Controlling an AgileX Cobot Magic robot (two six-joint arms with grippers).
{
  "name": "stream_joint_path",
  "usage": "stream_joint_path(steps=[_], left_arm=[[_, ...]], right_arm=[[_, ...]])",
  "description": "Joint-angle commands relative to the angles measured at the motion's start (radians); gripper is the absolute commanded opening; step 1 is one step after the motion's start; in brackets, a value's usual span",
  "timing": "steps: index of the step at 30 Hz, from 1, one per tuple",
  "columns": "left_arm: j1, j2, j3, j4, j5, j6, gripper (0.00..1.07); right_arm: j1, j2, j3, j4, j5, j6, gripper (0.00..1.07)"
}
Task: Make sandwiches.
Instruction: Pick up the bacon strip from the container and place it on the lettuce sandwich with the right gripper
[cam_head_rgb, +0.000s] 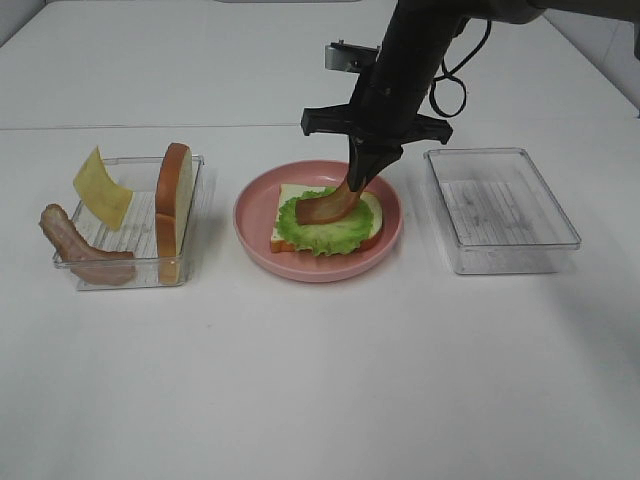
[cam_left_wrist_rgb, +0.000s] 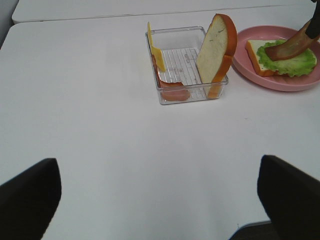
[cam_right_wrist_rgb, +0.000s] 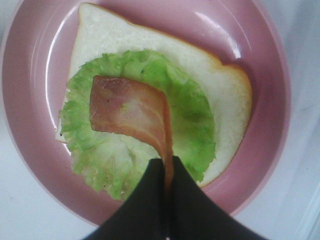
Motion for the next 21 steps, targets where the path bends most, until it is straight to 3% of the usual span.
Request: stream_joint_path(steps=[1,6,8,9,10,11,13,14,16,21], left_arm=[[-0.003,-0.014,0.004,0.004,-0.004,-0.005,1.02],[-0.003,-0.014,0.004,0.004,-0.004,-0.005,1.02],[-0.003,-0.014,0.004,0.004,-0.004,-0.005,1.02],[-0.003,-0.014,0.004,0.004,-0.004,-0.005,1.02],[-0.003,-0.014,0.004,0.004,-0.004,-0.005,1.02],[-0.003,-0.014,0.004,0.004,-0.004,-0.005,1.02],[-0.003,-0.014,0.004,0.004,-0.004,-0.005,1.02],[-0.003,-0.014,0.004,0.004,-0.004,-0.005,1.02],[-0.003,-0.014,0.004,0.004,-0.004,-0.005,1.02],[-0.003,-0.014,0.004,0.004,-0.004,-0.005,1.02]], right_arm=[[-0.001,0.005,-0.004,0.009,-0.007,-0.005,0.00],[-0.001,0.008,-0.004,0.004,-0.003,-0.005,0.03],[-0.001,0.008,-0.004,0.004,-0.003,-0.005,0.16],[-0.001,0.008,-0.004,0.004,-0.003,-0.005,0.16],[-0.001,0.008,-0.004,-0.003,0.000,-0.005,0.30],[-0.001,0.008,-0.004,-0.003,0.000,-0.005,0.30],[-0.001,0.007,-0.009,-0.026,0.008,-0.005,0.60],[-0.001,0.007,-0.009,-0.026,0.008,-0.005,0.60],[0.000,0.007,-0.037,-0.044,0.037,-0.005,0.75],[0.001,0.001,-0.120,-0.088,0.113,0.000,0.82]])
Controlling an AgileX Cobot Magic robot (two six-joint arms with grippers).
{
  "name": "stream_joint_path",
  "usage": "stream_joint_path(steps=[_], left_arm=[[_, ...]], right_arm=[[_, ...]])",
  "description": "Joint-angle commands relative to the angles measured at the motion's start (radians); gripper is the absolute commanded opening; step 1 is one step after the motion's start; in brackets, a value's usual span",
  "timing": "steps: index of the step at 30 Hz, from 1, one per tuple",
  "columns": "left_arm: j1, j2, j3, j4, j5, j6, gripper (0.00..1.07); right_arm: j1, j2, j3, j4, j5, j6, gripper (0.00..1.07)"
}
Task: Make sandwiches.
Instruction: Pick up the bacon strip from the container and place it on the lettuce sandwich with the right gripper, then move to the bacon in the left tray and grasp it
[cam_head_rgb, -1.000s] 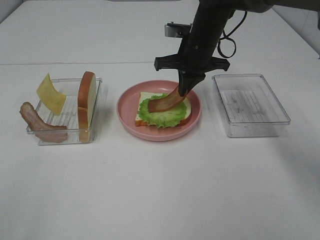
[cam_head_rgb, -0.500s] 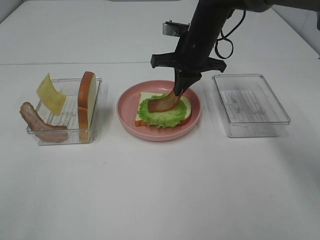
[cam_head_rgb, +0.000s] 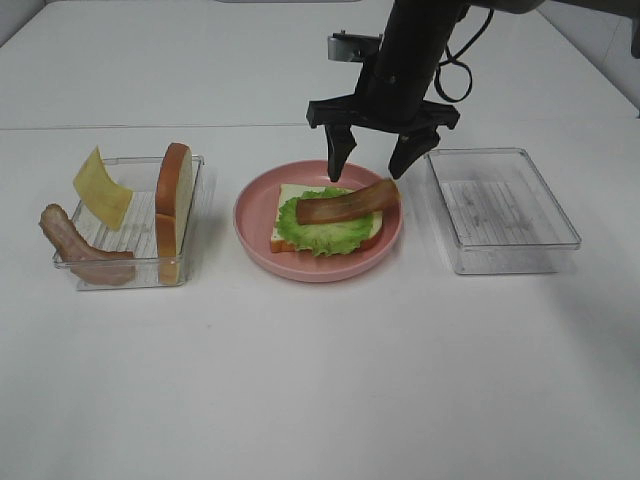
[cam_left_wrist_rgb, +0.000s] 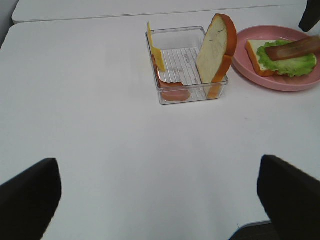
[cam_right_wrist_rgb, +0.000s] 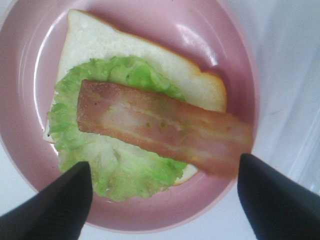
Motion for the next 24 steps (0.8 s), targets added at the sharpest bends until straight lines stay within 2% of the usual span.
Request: stream_joint_path(steps=[1,8,15,17,21,22,24], left_arm=[[-0.003,-0.014,0.004,0.004,-0.004,-0.005,1.02],[-0.003,-0.014,0.004,0.004,-0.004,-0.005,1.02],[-0.003,-0.014,0.004,0.004,-0.004,-0.005,1.02],[-0.003,-0.014,0.004,0.004,-0.004,-0.005,1.02],[-0.003,-0.014,0.004,0.004,-0.004,-0.005,1.02],[-0.003,-0.014,0.004,0.004,-0.004,-0.005,1.02],[-0.003,-0.014,0.004,0.004,-0.004,-0.005,1.02]], right_arm=[[0.001,-0.007,-0.040,-0.024,0.047,0.000,0.82],[0.001,-0.034,-0.100,-0.050,0.097,0.046,0.82],[-0.009,-0.105,-0.121,-0.192,0.145,0.072,0.82],[-0.015,-0.115,-0.121,-0.189,0.145,0.072,0.82],[-0.085,-0.138,-0.121,-0.195,0.145,0.072,0.82],[-0.137,-0.140,-0.120,-0.207,0.145,0.072,0.82],[-0.157,-0.140,-0.117,-0.207,0.145,0.072,0.82]])
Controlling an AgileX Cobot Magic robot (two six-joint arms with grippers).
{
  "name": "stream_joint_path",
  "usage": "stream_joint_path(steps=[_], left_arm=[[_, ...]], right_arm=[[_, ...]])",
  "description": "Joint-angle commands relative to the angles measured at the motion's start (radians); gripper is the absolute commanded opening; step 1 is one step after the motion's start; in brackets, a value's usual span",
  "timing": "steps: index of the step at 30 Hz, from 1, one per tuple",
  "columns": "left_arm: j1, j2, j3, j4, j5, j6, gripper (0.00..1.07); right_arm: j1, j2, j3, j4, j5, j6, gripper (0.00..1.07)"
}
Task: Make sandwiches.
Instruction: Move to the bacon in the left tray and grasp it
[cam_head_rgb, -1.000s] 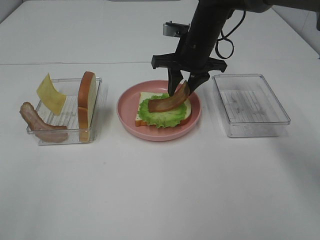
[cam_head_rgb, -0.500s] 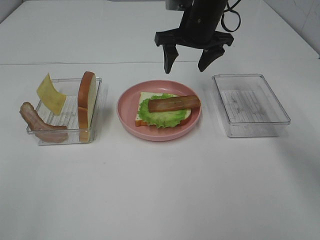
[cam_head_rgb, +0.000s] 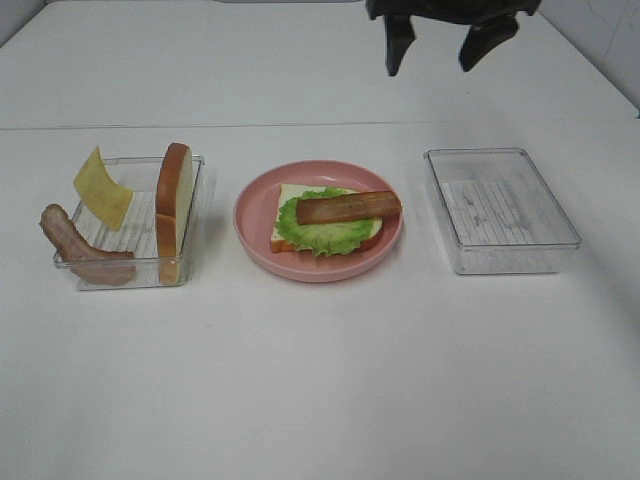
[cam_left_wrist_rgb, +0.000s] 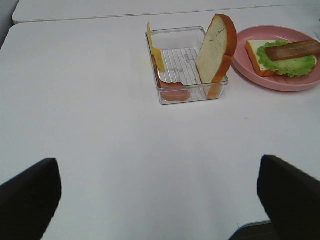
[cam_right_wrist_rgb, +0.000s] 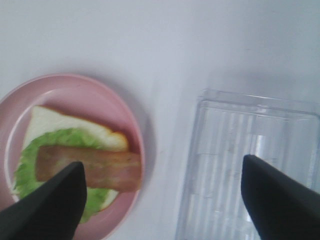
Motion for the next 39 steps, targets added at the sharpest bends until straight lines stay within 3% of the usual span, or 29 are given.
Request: stream_joint_path(steps=[1,6,13,18,20,21,22,23,25,26,28,37,39], left_arm=[[-0.003,-0.014,0.004,0.004,-0.004,-0.005,1.02],[-0.003,-0.014,0.004,0.004,-0.004,-0.005,1.02],[-0.003,-0.014,0.004,0.004,-0.004,-0.005,1.02],[-0.003,-0.014,0.004,0.005,-0.004,-0.005,1.02],[-0.003,-0.014,0.004,0.005,-0.004,-0.005,1.02],[-0.003,-0.014,0.004,0.005,-0.004,-0.005,1.02],[-0.003,-0.014,0.004,0.006,-0.004,-0.005,1.02],[-0.003,-0.014,0.004,0.006,-0.004,-0.005,1.02],[-0.003,-0.014,0.004,0.006,-0.004,-0.005,1.02],[-0.003,-0.014,0.004,0.006,-0.004,-0.005,1.02],[-0.003,-0.014,0.004,0.006,-0.004,-0.005,1.02],[-0.003,-0.014,0.003,0.006,-0.004,-0.005,1.02],[-0.003,-0.014,0.003,0.006,-0.004,-0.005,1.02]], right_arm=[[-0.111,-0.006,0.009,-0.027,0.115,0.012,0.82],[-0.196,-0.006,0.025,-0.030,0.115,-0.006,0.82],[-0.247,-0.010,0.026,-0.049,0.115,-0.043,0.82],[-0.268,-0.082,0.123,-0.063,0.115,-0.047,0.81],[-0.275,-0.196,0.280,-0.068,0.115,-0.045,0.81],[-0.275,-0.196,0.280,-0.068,0.115,-0.045,0.81],[-0.275,-0.287,0.403,-0.072,0.115,-0.043,0.81],[-0.275,-0.287,0.403,-0.072,0.115,-0.043,0.81],[-0.274,-0.447,0.586,-0.066,0.113,-0.042,0.80],[-0.274,-0.447,0.586,-0.066,0.113,-0.042,0.80],[-0.274,-0.626,0.745,-0.066,0.109,-0.042,0.80],[-0.274,-1.041,1.024,-0.061,0.086,-0.042,0.80],[-0.274,-1.229,1.120,-0.058,0.039,-0.042,0.80]])
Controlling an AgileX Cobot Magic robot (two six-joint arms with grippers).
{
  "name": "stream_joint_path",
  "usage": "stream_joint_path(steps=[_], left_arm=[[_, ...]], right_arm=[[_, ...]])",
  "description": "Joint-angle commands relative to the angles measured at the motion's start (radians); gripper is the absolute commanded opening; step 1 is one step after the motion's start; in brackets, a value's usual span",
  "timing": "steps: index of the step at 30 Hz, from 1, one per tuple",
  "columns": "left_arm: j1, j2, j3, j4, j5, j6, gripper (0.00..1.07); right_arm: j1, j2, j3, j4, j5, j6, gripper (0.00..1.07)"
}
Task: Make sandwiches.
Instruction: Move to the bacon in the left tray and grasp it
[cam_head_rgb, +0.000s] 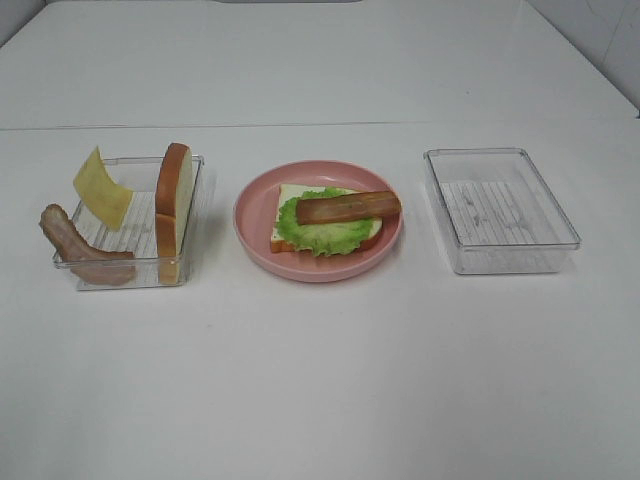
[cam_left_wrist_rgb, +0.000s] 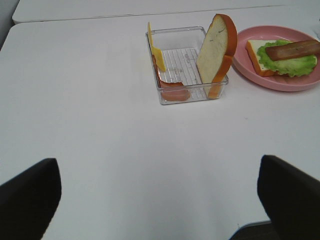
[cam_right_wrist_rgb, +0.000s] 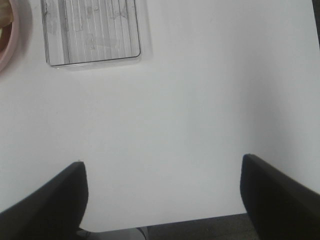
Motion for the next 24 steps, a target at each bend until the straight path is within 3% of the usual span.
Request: stream_joint_path(steps=[1,3,6,9,11,14,19,24], left_arm=[[-0.003,-0.014,0.003,0.005,-0.004,-0.005,1.02],[-0.003,-0.014,0.003,0.005,-0.004,-0.005,1.02],[-0.003,-0.013,0.003,0.004,-0.004,-0.005,1.02],[-0.003,-0.013,0.003,0.004,-0.004,-0.005,1.02],[-0.003,-0.013,0.003,0.006,-0.004,-0.005,1.02],[-0.003,-0.013,0.003,0.006,-0.004,-0.005,1.02],[-0.003,-0.013,0.003,0.006,-0.004,-0.005,1.02],[-0.003,-0.013,0.003,0.006,-0.004,-0.005,1.02]], right_arm=[[-0.004,-0.105,0.058,0.005,0.036,-0.008,0.80],[-0.004,-0.151,0.082,0.005,0.022,-0.008,0.80],[-0.004,-0.350,0.202,0.004,-0.034,-0.008,0.80],[-0.004,-0.382,0.224,0.005,-0.034,-0.008,0.80],[-0.004,-0.532,0.326,0.011,-0.031,-0.008,0.80],[-0.004,-0.570,0.349,0.018,-0.031,-0.007,0.80],[-0.004,-0.767,0.469,0.139,0.017,-0.071,0.80],[-0.004,-0.917,0.535,0.101,-0.027,-0.049,0.80]])
